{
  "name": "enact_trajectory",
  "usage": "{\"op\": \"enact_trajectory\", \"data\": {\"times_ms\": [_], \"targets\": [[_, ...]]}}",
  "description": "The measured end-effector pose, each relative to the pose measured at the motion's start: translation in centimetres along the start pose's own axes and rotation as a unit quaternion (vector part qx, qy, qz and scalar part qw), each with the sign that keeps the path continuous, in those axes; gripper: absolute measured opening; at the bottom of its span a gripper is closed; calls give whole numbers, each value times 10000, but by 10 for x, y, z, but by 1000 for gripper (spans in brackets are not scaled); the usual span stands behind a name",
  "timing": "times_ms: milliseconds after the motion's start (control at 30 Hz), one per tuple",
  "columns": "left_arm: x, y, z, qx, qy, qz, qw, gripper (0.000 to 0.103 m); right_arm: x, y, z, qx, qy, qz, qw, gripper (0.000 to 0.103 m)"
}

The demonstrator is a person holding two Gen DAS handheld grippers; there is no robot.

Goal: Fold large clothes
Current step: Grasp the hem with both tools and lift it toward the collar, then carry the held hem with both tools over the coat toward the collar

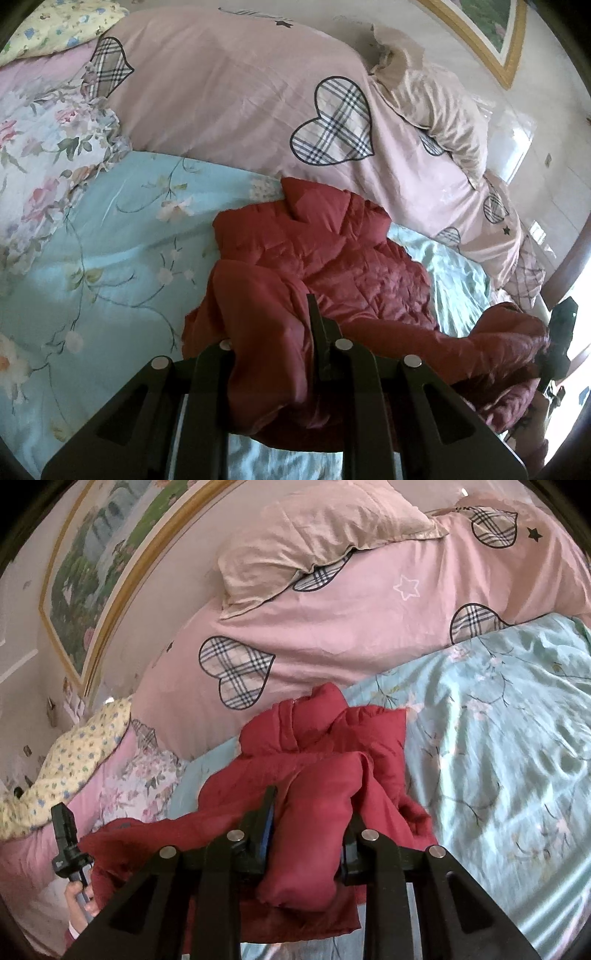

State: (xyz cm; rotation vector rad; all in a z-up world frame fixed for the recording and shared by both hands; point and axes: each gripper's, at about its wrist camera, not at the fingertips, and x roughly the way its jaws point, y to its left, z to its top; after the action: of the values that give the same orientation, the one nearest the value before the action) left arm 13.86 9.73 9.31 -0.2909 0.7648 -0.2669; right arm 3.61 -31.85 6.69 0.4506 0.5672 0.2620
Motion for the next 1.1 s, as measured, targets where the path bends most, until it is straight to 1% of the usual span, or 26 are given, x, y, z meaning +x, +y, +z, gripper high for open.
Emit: {"op": "enact_trajectory", "data": {"times_ms": [100, 267, 433, 600, 767, 933, 1100], "targets": [[13, 0, 13, -94, -41, 42, 9999, 16, 17, -2, 11, 63, -85, -14, 9999, 26], [44, 2, 36, -187, -17, 210, 9996, 16, 44, -10, 29, 247, -158, -117, 9995, 26], [72, 7, 55, -265, 31, 324, 9991, 16, 72, -20, 46, 432, -134, -301, 9985, 26], [104, 13, 72, -278, 102, 513, 9982, 17, 103, -29, 65, 468, -82, -642, 9968, 26], [143, 27, 85, -552, 318, 513, 9967, 17, 134, -43, 71, 529, 16, -873, 9948, 26], [177, 32, 92, -504, 373, 590, 9963, 17, 161, -60, 74, 617, 68, -997, 9931, 27], [203, 35, 99, -459, 352, 706, 9958, 20, 187, -72, 82, 668, 59, -1074, 9920, 27]]}}
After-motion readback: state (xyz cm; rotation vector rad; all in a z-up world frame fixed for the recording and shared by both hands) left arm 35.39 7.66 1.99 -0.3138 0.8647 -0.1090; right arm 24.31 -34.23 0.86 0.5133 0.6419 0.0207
